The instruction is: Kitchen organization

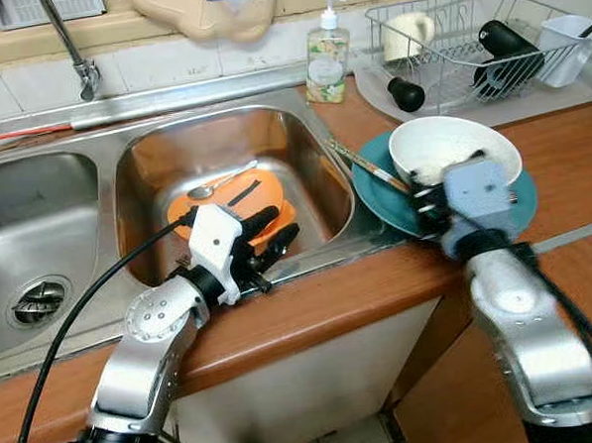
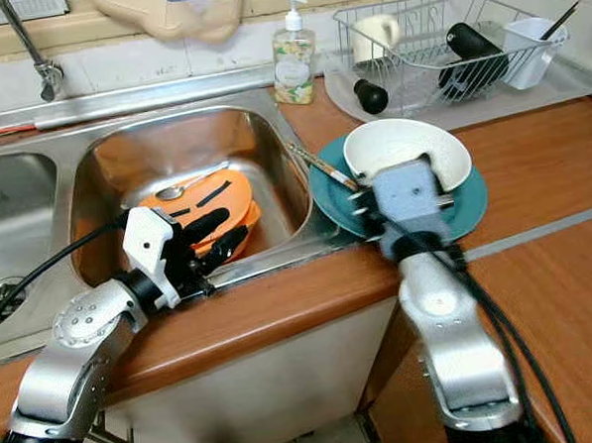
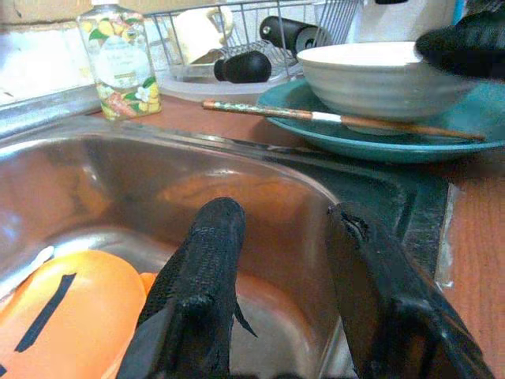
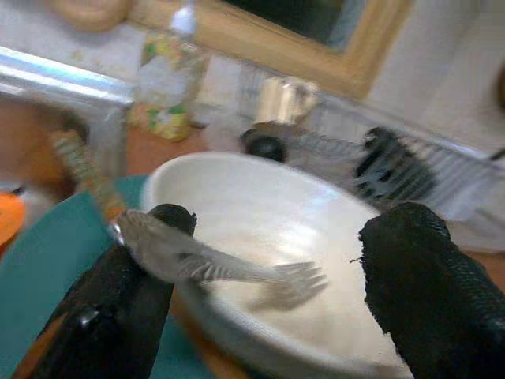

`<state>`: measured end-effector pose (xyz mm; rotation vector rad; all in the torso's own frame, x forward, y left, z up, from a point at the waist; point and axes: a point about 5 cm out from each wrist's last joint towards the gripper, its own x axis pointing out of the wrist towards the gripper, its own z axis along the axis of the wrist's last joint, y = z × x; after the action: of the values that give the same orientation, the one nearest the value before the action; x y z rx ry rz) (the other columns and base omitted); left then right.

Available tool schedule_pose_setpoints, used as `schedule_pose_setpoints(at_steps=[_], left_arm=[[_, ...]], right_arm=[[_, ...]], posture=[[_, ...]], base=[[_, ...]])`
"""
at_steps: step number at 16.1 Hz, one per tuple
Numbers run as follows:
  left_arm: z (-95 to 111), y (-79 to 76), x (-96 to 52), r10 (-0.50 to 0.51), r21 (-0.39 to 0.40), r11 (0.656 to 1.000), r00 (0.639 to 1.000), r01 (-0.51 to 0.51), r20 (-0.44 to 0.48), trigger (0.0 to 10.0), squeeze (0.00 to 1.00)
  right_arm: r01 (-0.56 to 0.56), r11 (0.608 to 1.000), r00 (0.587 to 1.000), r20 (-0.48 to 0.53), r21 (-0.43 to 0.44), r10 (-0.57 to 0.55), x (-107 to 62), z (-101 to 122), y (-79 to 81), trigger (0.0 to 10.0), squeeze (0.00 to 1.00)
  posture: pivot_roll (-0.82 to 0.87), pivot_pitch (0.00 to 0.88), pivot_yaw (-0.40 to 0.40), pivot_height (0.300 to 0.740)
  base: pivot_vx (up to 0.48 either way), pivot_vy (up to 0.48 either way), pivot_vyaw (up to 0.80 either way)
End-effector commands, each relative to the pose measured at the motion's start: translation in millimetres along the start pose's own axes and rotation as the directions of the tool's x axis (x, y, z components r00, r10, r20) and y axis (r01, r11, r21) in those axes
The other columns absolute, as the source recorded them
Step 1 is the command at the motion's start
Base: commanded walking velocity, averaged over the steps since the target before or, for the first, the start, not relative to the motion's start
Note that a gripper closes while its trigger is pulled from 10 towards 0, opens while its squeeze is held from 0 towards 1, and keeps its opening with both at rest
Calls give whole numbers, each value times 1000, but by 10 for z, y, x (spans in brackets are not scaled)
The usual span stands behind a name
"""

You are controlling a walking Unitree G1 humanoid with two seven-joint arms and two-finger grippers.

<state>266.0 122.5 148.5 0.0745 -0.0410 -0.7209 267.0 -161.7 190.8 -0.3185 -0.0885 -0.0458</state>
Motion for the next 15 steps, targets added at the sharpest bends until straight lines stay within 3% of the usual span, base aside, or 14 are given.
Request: schedule_pose_setpoints(at_steps=[1,3,5,7,11,13,14,15], left_arm=[[20,-28,3,-3,-1,1000,1000,3,0,10000,0],[27,-54,14,-3,-8,1000,1000,3,5,10000,0],[24,-71,20,-6,-11,1000,1000,6,6,10000,0],[38,-72,28,-9,-10,1000,1000,9,9,10000,0],[60,-66,55,-10,-5,1000,1000,10,14,10000,0],[67,-71,64,-9,-5,1000,1000,9,17,10000,0],[68,-83,70,-12,-6,1000,1000,12,18,10000,0],[68,-87,72,-13,-6,1000,1000,14,18,10000,0]], right_arm=[[44,999,999,16,9,-44,-31,38,-88,10000,0],[74,997,997,-29,-22,-74,-75,-44,-177,10000,0],[132,991,989,-69,1,-131,-103,-101,-256,10000,0],[171,985,985,-41,25,-170,-108,-63,-351,10000,0],[110,990,993,35,91,-114,-118,53,-290,10000,0],[76,983,997,6,166,-78,-118,27,-246,10000,0],[36,958,999,-38,285,-26,-110,-23,-190,4745,0],[29,952,999,-44,304,-17,-108,-30,-184,627,0]], posture=[[-170,0,43,740],[-172,0,40,740],[-175,0,42,740],[-177,0,48,740],[-178,0,48,740],[-178,0,46,740],[-178,0,46,740],[-180,0,46,740]], base=[[0,0,0],[0,0,0],[0,0,0],[0,0,0],[0,0,0],[0,0,0],[0,0,0],[0,0,0]])
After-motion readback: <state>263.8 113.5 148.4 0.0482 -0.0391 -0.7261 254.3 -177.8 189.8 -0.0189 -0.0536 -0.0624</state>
